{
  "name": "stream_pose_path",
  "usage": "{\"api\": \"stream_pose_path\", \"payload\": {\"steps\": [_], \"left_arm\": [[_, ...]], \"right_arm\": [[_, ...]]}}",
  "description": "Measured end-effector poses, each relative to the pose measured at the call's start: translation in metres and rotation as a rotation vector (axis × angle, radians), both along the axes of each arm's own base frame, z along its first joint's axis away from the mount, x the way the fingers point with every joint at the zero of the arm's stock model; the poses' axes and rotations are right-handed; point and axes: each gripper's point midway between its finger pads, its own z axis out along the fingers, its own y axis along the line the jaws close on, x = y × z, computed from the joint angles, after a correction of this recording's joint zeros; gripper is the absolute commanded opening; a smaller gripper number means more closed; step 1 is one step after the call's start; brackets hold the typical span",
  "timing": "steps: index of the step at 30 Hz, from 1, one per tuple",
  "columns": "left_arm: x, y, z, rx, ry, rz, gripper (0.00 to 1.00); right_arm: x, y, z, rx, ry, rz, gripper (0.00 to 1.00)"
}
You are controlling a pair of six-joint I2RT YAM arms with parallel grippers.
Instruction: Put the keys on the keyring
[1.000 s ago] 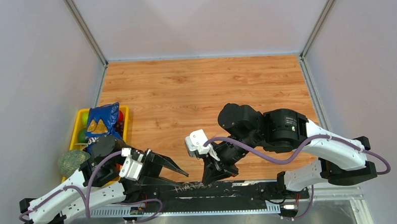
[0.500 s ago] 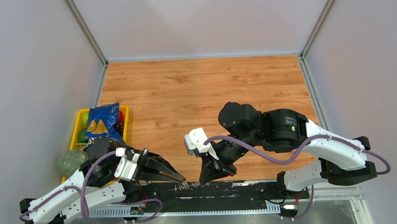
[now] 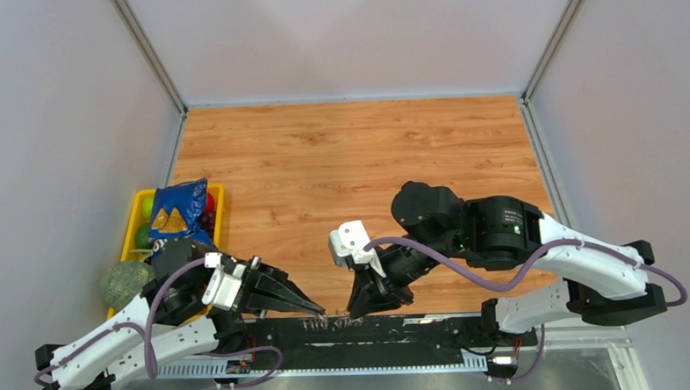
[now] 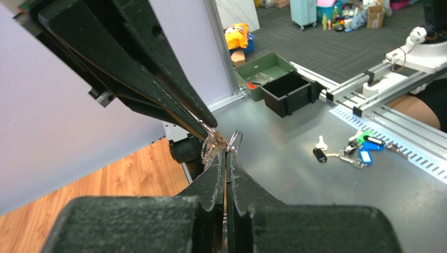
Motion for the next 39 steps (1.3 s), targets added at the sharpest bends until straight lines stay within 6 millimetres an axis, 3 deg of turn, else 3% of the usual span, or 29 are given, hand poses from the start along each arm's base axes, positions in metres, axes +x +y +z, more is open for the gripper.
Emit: {"api": "stream_pose_path", "payload": {"steps": [5, 11, 15, 19, 25, 31, 39], "left_arm": [[0.008, -0.003, 0.001, -0.024, 0.039, 0.053, 0.00], [0.022, -0.007, 0.010, -0.075, 0.088, 0.135, 0.00], [0.035, -0.010, 0.018, -0.112, 0.132, 0.203, 0.00], [0.049, -0.014, 0.026, -0.157, 0.180, 0.270, 0.00], [0.069, -0.014, 0.033, -0.224, 0.246, 0.367, 0.00], [0.076, -0.006, 0.045, -0.289, 0.273, 0.412, 0.00], [0.077, 0.000, 0.053, -0.330, 0.289, 0.426, 0.00]], "right_arm": [[0.009, -0.011, 0.005, 0.062, -0.018, -0.084, 0.40], [0.029, -0.027, 0.043, 0.219, -0.070, -0.232, 0.47], [0.038, -0.032, 0.065, 0.322, -0.094, -0.296, 0.45], [0.048, -0.025, 0.067, 0.367, -0.113, -0.342, 0.39], [0.067, 0.004, 0.038, 0.338, -0.157, -0.401, 0.31], [0.075, 0.019, 0.013, 0.336, -0.213, -0.411, 0.29], [0.079, 0.013, 0.042, 0.486, -0.253, -0.431, 0.24]]}}
